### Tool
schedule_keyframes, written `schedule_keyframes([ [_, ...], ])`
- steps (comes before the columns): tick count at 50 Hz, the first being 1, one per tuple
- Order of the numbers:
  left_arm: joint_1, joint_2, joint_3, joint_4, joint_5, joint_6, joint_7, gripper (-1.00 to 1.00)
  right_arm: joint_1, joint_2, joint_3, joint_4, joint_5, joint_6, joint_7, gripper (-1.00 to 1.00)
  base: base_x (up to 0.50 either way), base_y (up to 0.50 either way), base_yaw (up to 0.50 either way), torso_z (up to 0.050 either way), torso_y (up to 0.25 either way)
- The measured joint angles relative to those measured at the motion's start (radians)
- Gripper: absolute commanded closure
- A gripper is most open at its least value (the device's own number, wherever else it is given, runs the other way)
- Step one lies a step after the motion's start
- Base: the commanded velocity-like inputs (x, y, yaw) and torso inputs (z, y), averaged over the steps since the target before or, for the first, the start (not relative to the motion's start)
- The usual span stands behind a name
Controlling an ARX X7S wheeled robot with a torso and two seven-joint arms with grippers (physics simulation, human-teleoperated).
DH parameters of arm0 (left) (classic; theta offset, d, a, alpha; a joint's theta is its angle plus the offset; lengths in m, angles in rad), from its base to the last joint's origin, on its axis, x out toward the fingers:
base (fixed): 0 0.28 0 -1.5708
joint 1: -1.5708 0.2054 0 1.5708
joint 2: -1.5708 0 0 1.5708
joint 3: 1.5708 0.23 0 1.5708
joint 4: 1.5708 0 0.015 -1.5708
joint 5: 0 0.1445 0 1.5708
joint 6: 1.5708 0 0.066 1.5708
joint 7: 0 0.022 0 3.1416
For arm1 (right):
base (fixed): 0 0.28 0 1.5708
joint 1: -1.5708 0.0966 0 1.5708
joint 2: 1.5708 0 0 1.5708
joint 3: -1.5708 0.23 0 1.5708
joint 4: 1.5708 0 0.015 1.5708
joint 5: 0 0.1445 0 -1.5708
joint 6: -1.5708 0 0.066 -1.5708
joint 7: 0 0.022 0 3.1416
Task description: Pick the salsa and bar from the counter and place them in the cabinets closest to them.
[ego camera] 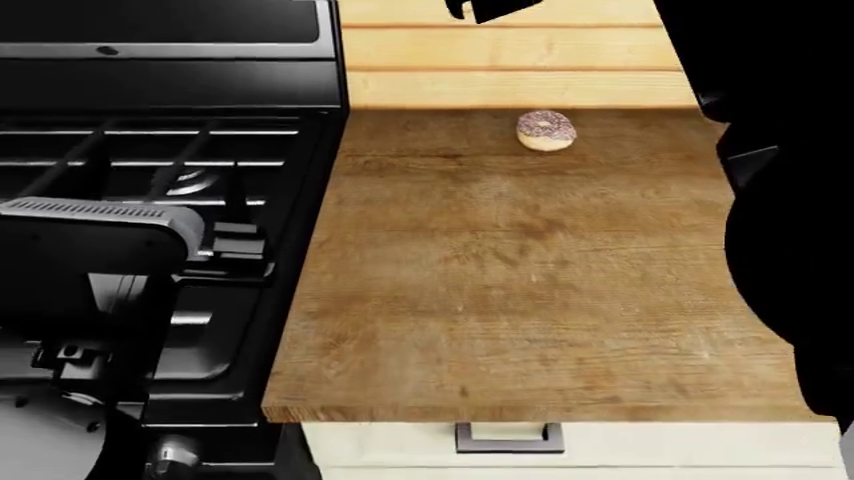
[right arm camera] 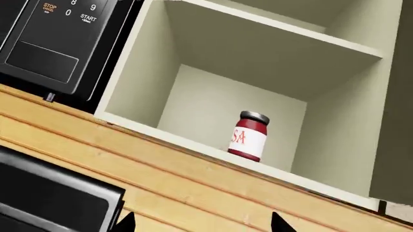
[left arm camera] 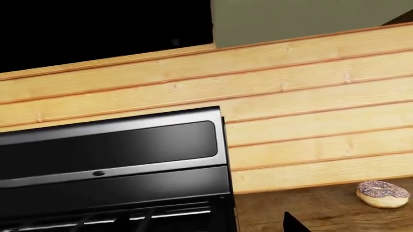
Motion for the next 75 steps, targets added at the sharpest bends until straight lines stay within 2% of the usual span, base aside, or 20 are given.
schedule_keyframes([
  [5,0.009,-0.002,-0.002,0.001,0.0,0.006,-0.003,-1.0,-0.128,0.048,0.054,-0.091,0.048,-0.023,0.049,-1.0,-0.3,0.01,0.0,0.0,0.0],
  [10,0.016,-0.005,-0.005,0.001,0.0,0.01,-0.006,-1.0,-0.279,0.091,0.115,-0.183,-0.009,-0.048,0.002,-1.0,-0.23,0.01,0.0,0.0,0.0],
  [19,0.025,-0.005,0.0,-0.008,0.006,0.027,-0.012,-1.0,-0.594,0.176,0.117,-0.301,-0.329,-0.195,-0.21,-1.0,-0.08,0.0,0.0,0.0,0.0],
  [29,0.036,0.006,-0.015,-0.017,0.0,0.072,-0.009,-1.0,-0.976,0.249,0.053,-0.318,-0.719,-0.542,-0.406,-1.0,0.01,0.16,0.0,0.0,0.0],
  [35,0.046,0.013,-0.028,-0.03,-0.002,0.113,0.0,-1.0,-1.112,0.274,0.032,-0.313,-0.849,-0.683,-0.478,-1.0,0.05,0.43,0.0,0.0,0.0],
  [49,0.068,0.016,-0.049,-0.038,-0.005,0.157,0.002,-1.0,-1.194,0.304,-0.023,-0.334,-0.951,-0.751,-0.545,-1.0,0.05,0.44,0.0,0.0,0.0],
  [75,0.086,0.009,-0.039,-0.037,-0.006,0.171,-0.011,-1.0,-1.145,0.294,-0.065,-0.329,-0.94,-0.705,-0.564,-1.0,0.03,0.46,0.0,0.0,0.0],
])
